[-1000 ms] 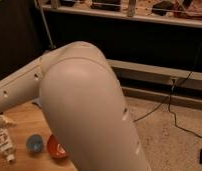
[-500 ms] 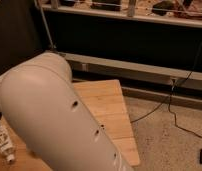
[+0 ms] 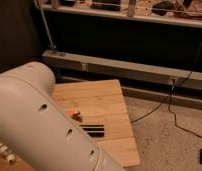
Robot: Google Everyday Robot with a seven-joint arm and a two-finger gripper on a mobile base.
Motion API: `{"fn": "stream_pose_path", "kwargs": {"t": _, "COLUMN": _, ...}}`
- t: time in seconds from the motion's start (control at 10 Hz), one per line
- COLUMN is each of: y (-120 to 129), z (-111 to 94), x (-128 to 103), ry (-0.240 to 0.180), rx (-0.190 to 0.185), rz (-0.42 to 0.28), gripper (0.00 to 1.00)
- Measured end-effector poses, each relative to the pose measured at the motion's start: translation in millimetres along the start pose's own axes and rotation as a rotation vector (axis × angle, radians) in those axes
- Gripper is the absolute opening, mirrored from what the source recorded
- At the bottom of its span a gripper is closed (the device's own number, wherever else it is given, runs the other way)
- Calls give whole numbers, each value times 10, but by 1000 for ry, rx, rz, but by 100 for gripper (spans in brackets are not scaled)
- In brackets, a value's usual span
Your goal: Place the bottle in the ceramic bowl
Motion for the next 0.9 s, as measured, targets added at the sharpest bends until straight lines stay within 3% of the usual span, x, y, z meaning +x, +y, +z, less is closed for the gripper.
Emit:
{"fn": "stream_pose_path", "kwargs": {"t": 0.3, "y": -96, "z": 264, "x": -71, "ry": 28, "rx": 35, "rz": 51, "gripper": 65}}
{"fn": "stream_pose_path", "kwargs": {"t": 0.5, "y": -207, "z": 518, "x": 3, "ry": 66, "rx": 54, "rz": 101, "gripper": 65}}
{"fn": "stream_pose_path", "kwargs": {"t": 0.9, "y": -389, "z": 791, "x": 119, "ry": 115, "rx": 51, "rz": 180, "gripper": 65}}
